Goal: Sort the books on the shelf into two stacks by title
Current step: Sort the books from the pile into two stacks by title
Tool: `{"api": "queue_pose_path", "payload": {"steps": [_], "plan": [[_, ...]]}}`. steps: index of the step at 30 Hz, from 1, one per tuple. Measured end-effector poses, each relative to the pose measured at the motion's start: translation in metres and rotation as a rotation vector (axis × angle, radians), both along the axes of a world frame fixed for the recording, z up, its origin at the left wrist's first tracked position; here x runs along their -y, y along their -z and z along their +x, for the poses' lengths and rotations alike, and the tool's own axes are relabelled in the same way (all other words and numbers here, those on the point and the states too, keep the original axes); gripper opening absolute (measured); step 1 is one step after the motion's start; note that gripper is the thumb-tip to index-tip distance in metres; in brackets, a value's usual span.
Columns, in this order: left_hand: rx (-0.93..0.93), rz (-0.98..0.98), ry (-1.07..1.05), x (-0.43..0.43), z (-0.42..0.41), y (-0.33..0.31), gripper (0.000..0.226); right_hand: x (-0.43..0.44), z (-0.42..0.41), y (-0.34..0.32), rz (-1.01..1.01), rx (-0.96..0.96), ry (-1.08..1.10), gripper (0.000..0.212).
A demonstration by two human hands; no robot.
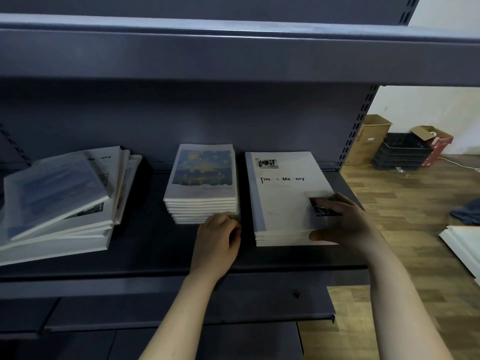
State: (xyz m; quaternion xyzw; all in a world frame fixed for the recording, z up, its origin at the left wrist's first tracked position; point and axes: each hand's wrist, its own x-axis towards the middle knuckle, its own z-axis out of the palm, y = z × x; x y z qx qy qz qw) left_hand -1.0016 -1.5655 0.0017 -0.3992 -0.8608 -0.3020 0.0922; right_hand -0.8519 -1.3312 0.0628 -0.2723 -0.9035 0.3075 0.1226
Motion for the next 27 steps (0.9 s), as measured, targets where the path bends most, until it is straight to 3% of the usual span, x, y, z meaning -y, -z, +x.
{"api": "queue_pose_path", "payload": {"steps": [19, 24, 27], "plan": [[0.031, 0.008, 0.022, 0.005, 0.003, -0.003, 0.016, 0.002, -0.003, 0.008, -0.017, 0.015, 0.038, 0.099], [0.114, 0.076, -0.012, 0.015, 0.009, -0.012, 0.018, 0.024, -0.004, 0.0, 0.31, -0.002, 0.037, 0.067], [0.099, 0.09, -0.041, 0.024, 0.005, -0.019, 0.017, 0.043, -0.013, -0.005, 0.258, -0.055, -0.047, 0.053]]}}
